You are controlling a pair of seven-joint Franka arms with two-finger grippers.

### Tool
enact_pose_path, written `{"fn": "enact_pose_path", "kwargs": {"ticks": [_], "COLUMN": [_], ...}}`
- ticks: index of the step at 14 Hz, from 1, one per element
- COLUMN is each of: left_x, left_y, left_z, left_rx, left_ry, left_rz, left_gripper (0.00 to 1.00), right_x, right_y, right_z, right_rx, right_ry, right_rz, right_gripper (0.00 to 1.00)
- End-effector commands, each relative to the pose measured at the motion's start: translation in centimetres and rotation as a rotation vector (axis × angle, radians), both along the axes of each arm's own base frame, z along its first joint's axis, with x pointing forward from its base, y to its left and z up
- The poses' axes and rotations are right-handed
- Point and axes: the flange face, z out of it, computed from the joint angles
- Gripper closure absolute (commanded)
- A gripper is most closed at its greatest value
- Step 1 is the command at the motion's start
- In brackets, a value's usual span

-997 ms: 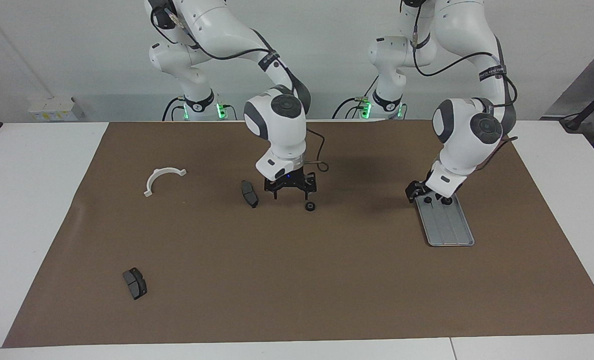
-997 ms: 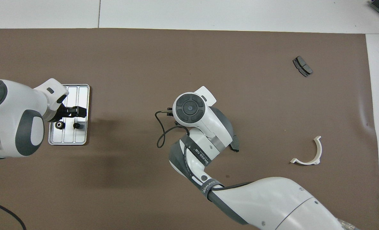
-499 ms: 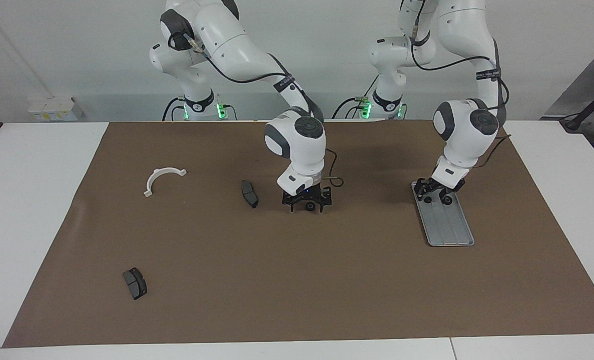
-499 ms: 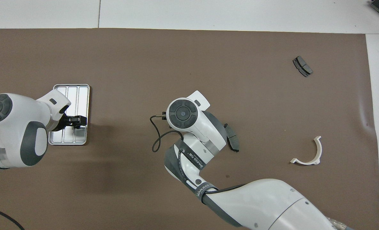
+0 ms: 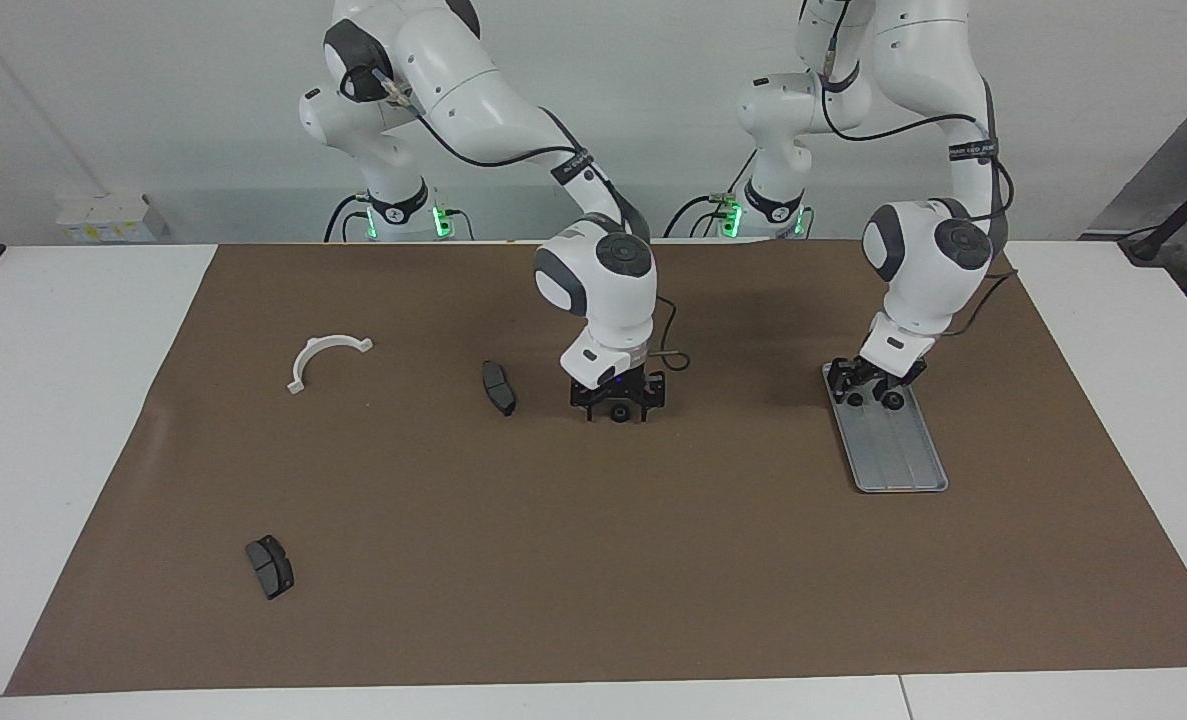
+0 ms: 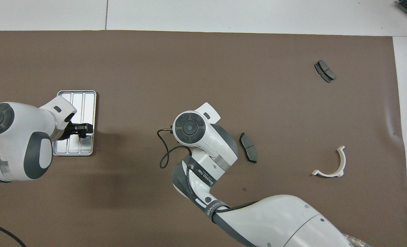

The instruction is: Place bearing gear from tray to pile

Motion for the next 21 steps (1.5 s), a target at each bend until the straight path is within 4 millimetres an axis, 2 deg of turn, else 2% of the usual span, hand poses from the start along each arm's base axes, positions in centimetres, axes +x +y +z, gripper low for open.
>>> {"fn": "enact_pose_path", "kwargs": {"ticks": [1,3,4,5,8,10,12,13,16,20,21], "left_x": [-0.5,-0.4,-0.3,-0.4,-0.5,-0.6,-0.6,-0.6,-0.6,-0.6,-0.6], "left_y": [0.4,0.6,0.6,0.6,1.4,1.5,1.5,1.5,1.5,1.5,1.5], "left_z": [-0.8,-1.5,-1.6,-1.8,-2.0,-2.1,-2.1,-2.1,-2.1,-2.2,-2.2], "left_rx": [-0.004,-0.004,-0.004,-0.004,-0.004,-0.004,-0.004,-0.004,-0.004,-0.004,-0.004], "left_ry": [-0.028,-0.036,-0.044,-0.041,-0.033,-0.025,-0.025,-0.025,-0.025,-0.025,-0.027], "left_rz": [0.017,0.021,0.021,0.023,0.035,0.038,0.038,0.038,0.039,0.038,0.035], "left_gripper": [0.31,0.31,0.32,0.33,0.40,0.45,0.51,0.56,0.65,0.77,0.83], "right_x": [-0.1,-0.1,-0.1,0.0,0.7,1.7,4.1,5.3,7.5,9.1,9.3], "right_y": [0.0,0.1,0.1,-0.1,-0.6,-2.2,-6.1,-8.4,-16.2,-24.6,-27.3], "right_z": [0.2,0.2,0.2,0.3,1.2,2.1,3.8,5.1,6.6,5.0,4.6], "right_rx": [0.001,0.000,0.000,-0.004,-0.004,-0.014,-0.009,-0.007,-0.033,-0.062,-0.070], "right_ry": [-0.003,-0.002,-0.002,0.001,-0.007,-0.025,-0.044,-0.057,-0.059,-0.025,-0.011], "right_rz": [-0.054,-0.055,-0.056,-0.058,-0.071,-0.075,-0.105,-0.111,-0.074,-0.060,-0.043], "right_gripper": [0.51,0.69,0.88,1.00,1.00,1.00,1.00,1.00,1.00,1.00,1.00]}}
